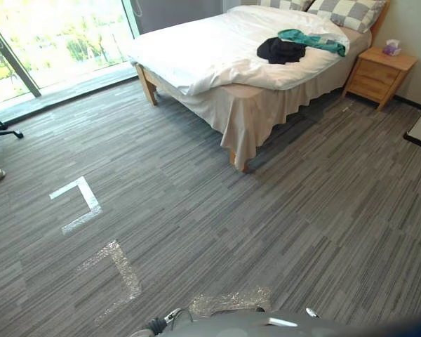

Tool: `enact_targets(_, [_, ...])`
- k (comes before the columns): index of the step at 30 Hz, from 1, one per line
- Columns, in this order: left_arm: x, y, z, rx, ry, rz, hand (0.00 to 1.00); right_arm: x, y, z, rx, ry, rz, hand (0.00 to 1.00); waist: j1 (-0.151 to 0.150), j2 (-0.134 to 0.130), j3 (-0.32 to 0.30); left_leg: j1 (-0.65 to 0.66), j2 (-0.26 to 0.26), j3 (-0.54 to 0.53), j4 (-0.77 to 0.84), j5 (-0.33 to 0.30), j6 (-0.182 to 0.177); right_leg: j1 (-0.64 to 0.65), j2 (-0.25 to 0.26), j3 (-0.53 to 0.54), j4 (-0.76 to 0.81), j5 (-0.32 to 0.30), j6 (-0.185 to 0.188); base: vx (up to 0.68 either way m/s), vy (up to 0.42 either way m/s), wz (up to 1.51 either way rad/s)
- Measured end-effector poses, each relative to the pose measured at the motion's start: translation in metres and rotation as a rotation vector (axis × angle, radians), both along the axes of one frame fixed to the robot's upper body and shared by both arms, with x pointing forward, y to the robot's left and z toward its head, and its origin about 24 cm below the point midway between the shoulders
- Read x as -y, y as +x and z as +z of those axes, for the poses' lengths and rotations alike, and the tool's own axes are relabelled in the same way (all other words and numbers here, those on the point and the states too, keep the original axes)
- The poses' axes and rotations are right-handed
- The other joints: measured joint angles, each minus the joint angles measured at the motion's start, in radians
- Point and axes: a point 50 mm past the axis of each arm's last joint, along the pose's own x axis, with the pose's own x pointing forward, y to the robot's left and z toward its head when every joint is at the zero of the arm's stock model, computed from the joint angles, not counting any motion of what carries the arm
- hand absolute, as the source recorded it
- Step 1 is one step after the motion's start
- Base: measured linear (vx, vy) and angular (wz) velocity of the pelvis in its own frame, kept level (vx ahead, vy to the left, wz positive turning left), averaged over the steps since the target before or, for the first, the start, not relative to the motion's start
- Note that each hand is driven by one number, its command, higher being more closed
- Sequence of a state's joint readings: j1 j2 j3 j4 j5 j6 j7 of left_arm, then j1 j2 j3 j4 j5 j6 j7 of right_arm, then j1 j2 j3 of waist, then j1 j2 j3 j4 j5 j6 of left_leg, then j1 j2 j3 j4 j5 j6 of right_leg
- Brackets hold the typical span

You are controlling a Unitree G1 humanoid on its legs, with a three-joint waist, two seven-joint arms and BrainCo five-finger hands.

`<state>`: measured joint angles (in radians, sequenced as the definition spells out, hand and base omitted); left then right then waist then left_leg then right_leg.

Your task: Tidy the bed and pick cloth on bed and put in laundry

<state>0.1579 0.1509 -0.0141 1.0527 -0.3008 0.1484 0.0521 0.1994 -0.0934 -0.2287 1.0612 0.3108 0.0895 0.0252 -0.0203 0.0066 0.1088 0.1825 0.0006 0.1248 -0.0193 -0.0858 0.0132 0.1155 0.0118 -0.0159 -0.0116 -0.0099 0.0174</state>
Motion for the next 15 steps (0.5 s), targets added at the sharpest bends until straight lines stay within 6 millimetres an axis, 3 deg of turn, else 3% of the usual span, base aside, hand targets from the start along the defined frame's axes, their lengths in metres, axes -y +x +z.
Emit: enact_targets(15, [-0.003,0.0083,0.0005,0.002,0.002,-0.059,0.0,-0.0043,0.0028,-0.0006,0.014,0.032,0.012,0.0,0.005,-0.014,0.021,0.029,-0.001,0.008,-0.017,-0.013,-0.021,0.05,-0.001,-0.025,-0.078,0.015,0.003,0.03,-0.012,0.01])
